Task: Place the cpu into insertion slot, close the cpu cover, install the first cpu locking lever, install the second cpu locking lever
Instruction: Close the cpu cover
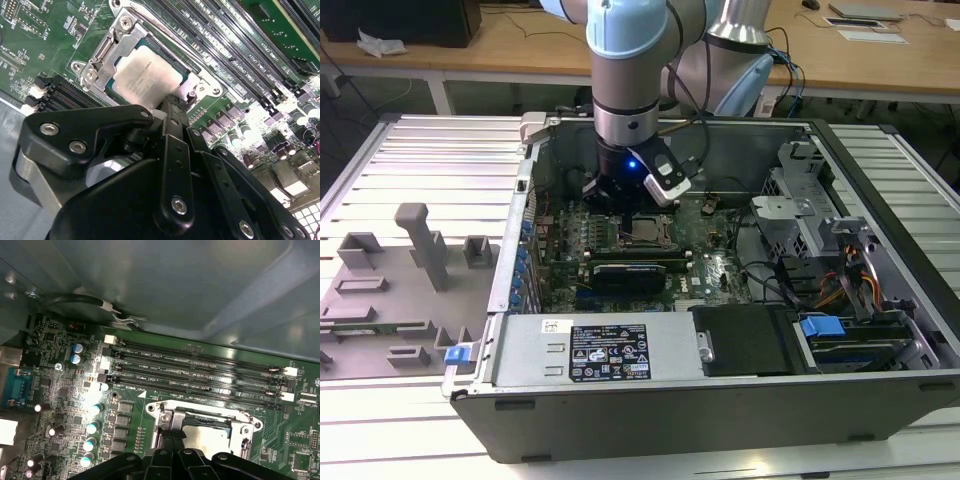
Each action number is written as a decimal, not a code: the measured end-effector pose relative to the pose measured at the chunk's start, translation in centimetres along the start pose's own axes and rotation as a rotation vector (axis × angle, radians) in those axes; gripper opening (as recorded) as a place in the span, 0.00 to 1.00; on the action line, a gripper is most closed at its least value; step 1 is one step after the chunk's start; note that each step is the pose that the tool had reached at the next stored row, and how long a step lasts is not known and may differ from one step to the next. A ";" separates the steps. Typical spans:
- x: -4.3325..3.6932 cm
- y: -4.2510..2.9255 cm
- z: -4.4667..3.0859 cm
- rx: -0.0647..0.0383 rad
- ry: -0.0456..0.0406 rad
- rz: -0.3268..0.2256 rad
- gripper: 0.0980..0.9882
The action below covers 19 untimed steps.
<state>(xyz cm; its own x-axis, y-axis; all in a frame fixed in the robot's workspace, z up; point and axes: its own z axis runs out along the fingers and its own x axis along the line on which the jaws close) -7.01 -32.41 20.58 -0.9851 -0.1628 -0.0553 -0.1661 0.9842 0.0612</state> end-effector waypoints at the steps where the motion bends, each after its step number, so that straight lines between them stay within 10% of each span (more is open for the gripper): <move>1: -0.04 -0.01 0.01 0.000 -0.0001 0.000 0.01; 19: -0.84 -0.10 0.05 0.000 0.0000 0.000 0.01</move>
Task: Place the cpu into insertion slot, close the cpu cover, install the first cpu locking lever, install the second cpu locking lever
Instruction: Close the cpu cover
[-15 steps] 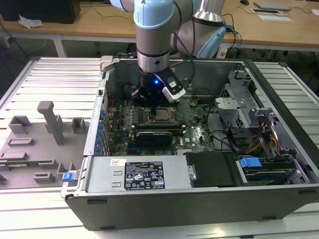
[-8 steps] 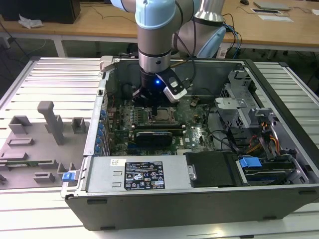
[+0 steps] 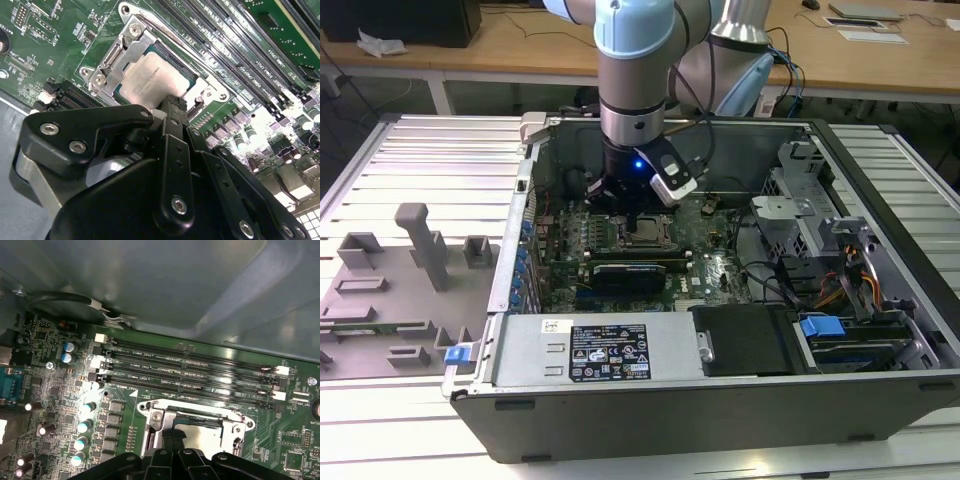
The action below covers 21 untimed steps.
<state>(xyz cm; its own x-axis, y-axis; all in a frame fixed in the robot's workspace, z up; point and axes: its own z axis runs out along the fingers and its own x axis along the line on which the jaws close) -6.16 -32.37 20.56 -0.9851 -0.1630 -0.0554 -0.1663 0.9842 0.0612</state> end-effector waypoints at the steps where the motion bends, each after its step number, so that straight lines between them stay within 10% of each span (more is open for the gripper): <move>1: -0.06 -0.01 0.00 0.000 0.0000 0.000 0.01; 18: -0.13 0.02 -0.41 -0.001 0.0028 0.000 0.01; 21: -0.19 0.01 -0.38 -0.010 0.0616 0.004 0.01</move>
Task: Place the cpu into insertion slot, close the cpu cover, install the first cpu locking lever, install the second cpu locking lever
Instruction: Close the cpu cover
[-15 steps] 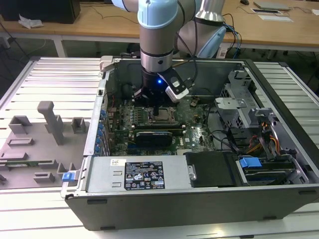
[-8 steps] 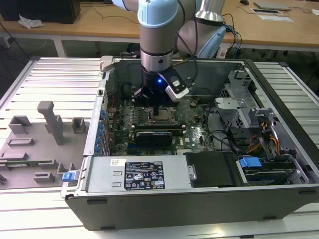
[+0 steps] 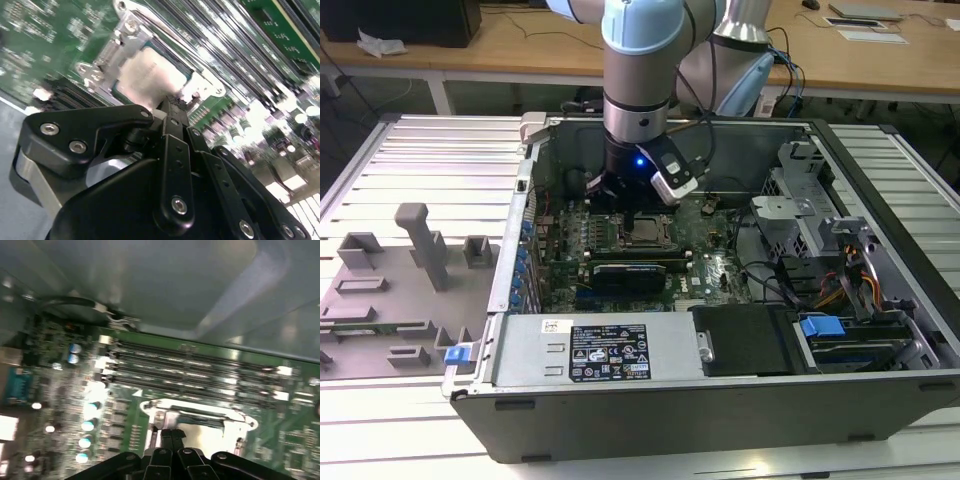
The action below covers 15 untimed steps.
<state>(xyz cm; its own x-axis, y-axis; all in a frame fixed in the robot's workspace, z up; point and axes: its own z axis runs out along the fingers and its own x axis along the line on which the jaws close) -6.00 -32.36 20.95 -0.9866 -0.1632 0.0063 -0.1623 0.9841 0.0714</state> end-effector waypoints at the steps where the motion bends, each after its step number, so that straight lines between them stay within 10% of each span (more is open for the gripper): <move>1: 0.01 0.00 -0.01 0.000 0.0014 0.000 0.01; 7: 0.00 0.00 0.06 -0.021 -0.0010 0.000 0.01; 15: -1.84 -0.27 -0.50 0.007 0.0069 0.001 0.01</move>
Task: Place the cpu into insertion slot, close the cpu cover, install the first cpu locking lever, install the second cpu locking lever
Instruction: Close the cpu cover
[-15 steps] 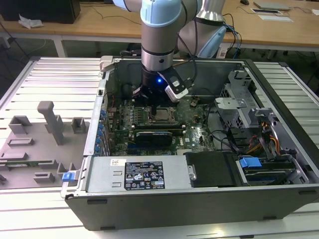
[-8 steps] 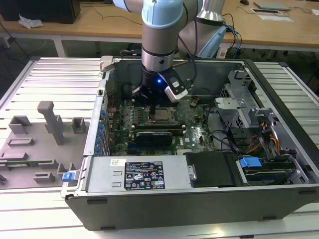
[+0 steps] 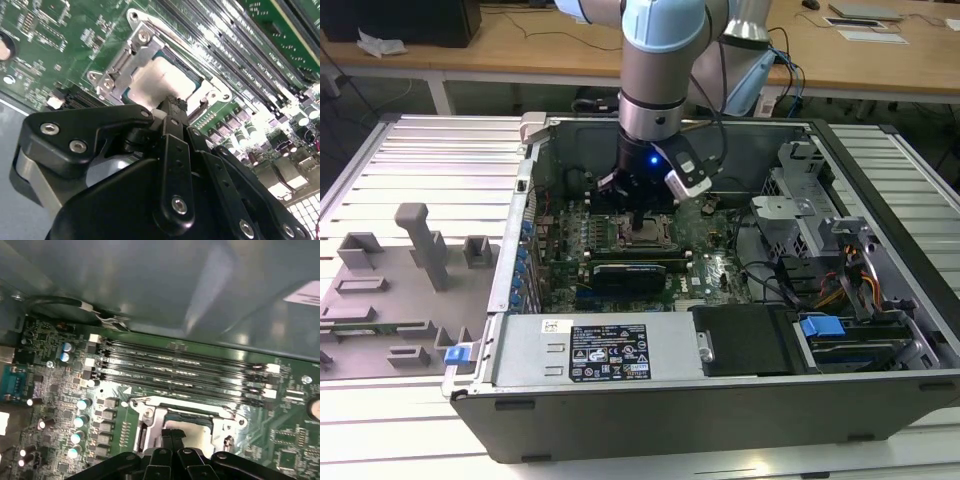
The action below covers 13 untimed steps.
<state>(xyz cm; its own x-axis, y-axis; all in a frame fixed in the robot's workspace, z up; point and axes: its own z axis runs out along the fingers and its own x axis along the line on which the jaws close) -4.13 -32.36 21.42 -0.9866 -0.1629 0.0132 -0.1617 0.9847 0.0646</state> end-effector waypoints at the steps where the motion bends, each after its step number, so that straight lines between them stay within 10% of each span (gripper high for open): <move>1: -0.06 0.00 -0.14 0.003 0.0006 0.000 0.01; 5: -0.12 0.01 -0.50 0.022 -0.0034 0.000 0.01; 9: -0.11 0.01 -0.61 0.051 -0.0384 0.005 0.01; 13: -0.11 0.06 -1.17 0.052 -0.0428 0.051 0.01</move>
<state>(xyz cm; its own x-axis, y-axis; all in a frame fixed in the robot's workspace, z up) -4.00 -32.35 22.59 -0.9935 -0.1107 -0.0275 -0.1111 0.9937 0.0134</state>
